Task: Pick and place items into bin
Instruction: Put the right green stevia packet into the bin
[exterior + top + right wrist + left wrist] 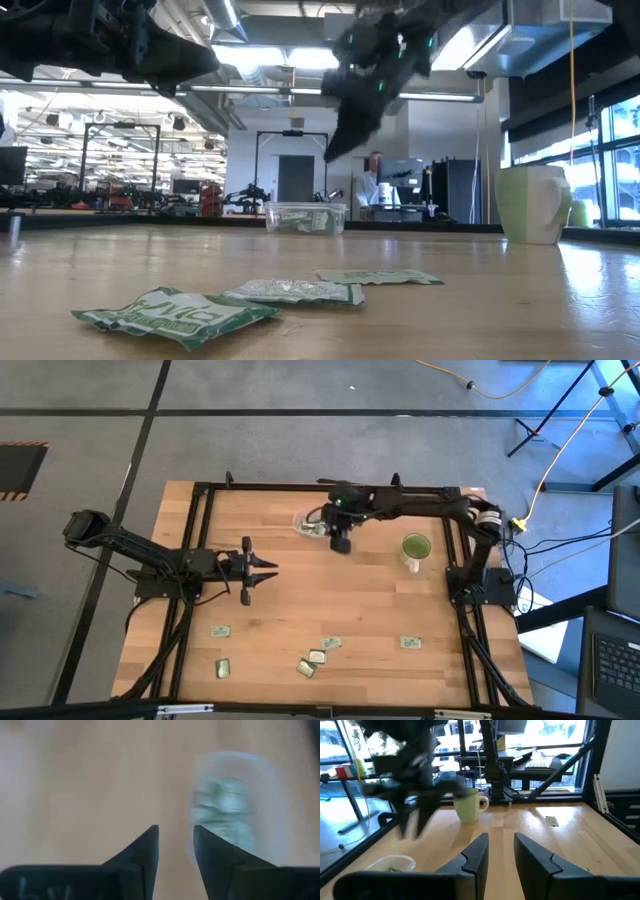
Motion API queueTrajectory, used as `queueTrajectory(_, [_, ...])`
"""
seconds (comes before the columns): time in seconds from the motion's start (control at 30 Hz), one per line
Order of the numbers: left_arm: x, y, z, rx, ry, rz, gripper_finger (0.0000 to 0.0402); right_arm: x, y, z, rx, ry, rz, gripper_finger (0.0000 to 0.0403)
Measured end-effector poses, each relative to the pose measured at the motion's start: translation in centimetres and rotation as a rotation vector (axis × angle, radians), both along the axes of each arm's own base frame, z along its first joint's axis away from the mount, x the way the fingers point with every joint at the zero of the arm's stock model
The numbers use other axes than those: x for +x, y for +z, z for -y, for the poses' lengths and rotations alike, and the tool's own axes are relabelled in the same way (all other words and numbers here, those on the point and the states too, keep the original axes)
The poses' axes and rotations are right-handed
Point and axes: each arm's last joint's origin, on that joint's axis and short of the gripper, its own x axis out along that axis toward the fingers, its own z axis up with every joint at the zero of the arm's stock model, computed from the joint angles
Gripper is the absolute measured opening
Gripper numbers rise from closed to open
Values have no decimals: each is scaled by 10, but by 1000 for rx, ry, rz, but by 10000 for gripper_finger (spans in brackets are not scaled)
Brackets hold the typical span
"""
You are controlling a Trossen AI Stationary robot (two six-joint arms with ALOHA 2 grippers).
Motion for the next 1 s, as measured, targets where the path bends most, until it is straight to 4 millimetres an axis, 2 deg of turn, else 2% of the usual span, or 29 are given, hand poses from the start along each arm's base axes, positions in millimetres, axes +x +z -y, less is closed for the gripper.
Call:
queueTrajectory(0.1, [0,0,0,-11,4,1,86,-7,15,-28,97,84,-25,126])
queueTrajectory(0.2, [0,0,0,-42,5,4,86,-21,20,-63,163,160,-169,126])
queueTrajectory(0.3, [0,0,0,-63,5,7,86,-37,24,-102,194,141,-349,126])
queueTrajectory(0.37, [0,0,0,-64,5,6,86,-47,23,-129,147,97,-449,126])
queueTrajectory(0.47, [0,0,0,-65,5,7,86,-65,16,-167,97,44,-543,126])
queueTrajectory(0.63, [0,0,0,-65,5,7,86,-97,-3,-220,132,-51,-631,126])
queueTrajectory(0.8, [0,0,0,-65,4,6,86,-138,-22,-254,113,-215,-674,126])
queueTrajectory(1.0, [0,0,0,-64,4,6,86,-178,-46,-290,123,-237,-684,126])
